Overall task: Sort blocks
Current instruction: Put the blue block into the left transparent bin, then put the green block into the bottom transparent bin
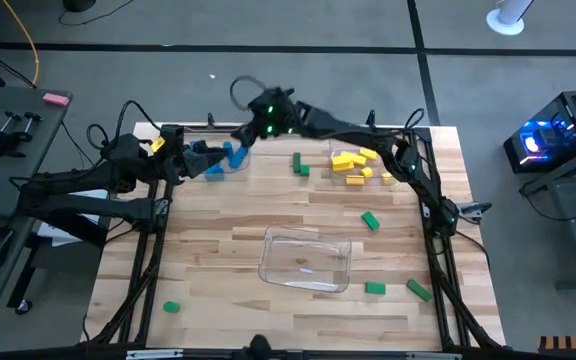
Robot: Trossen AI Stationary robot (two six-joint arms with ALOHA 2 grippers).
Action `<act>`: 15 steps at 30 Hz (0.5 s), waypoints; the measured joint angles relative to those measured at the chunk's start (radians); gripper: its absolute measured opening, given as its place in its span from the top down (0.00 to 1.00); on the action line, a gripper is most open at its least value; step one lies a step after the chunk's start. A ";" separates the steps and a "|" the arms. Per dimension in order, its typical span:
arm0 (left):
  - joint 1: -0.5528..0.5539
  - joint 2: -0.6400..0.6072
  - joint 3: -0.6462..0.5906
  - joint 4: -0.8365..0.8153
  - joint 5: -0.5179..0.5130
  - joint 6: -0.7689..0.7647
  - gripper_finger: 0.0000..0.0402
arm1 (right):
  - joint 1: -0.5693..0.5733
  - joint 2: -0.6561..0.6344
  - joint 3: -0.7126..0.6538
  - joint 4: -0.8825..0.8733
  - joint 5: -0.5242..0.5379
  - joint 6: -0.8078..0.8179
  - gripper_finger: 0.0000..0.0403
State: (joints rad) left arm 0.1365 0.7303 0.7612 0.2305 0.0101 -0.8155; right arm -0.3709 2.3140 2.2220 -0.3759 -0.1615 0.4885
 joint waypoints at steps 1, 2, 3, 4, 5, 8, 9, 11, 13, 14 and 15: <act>0.000 0.000 0.000 -0.001 0.031 -0.014 0.54 | -0.014 -0.001 0.023 -0.017 -0.013 -0.008 0.24; 0.000 0.000 0.000 -0.003 0.073 -0.027 0.54 | -0.028 -0.006 0.047 -0.047 -0.025 -0.019 0.24; -0.003 0.000 0.000 -0.010 0.122 -0.044 0.54 | -0.041 -0.010 0.077 -0.092 -0.027 -0.035 0.24; -0.014 0.005 0.000 -0.029 0.167 -0.062 0.54 | -0.053 -0.012 0.113 -0.133 -0.025 -0.062 0.24; -0.035 0.013 0.001 -0.064 0.190 -0.072 0.54 | -0.066 -0.021 0.136 -0.169 -0.021 -0.096 0.23; -0.149 0.079 0.003 -0.245 0.196 -0.100 0.54 | -0.103 -0.122 0.081 -0.210 -0.008 -0.176 0.23; -0.188 0.119 0.001 -0.310 0.191 -0.100 0.54 | -0.114 -0.150 0.078 -0.243 0.002 -0.200 0.23; -0.261 0.223 0.000 -0.398 0.198 -0.104 0.54 | -0.136 -0.203 0.077 -0.322 0.017 -0.246 0.23; -0.328 0.326 0.000 -0.479 0.271 -0.136 0.54 | -0.150 -0.249 0.076 -0.383 0.046 -0.288 0.23; -0.357 0.377 0.003 -0.517 0.338 -0.160 0.54 | -0.155 -0.270 0.075 -0.418 0.059 -0.310 0.23; -0.393 0.431 0.004 -0.561 0.404 -0.186 0.54 | -0.157 -0.290 0.075 -0.440 0.066 -0.327 0.23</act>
State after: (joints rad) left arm -0.2565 1.1611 0.7650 -0.3307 0.4143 -1.0013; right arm -0.5281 2.0245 2.2971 -0.8162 -0.0956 0.1616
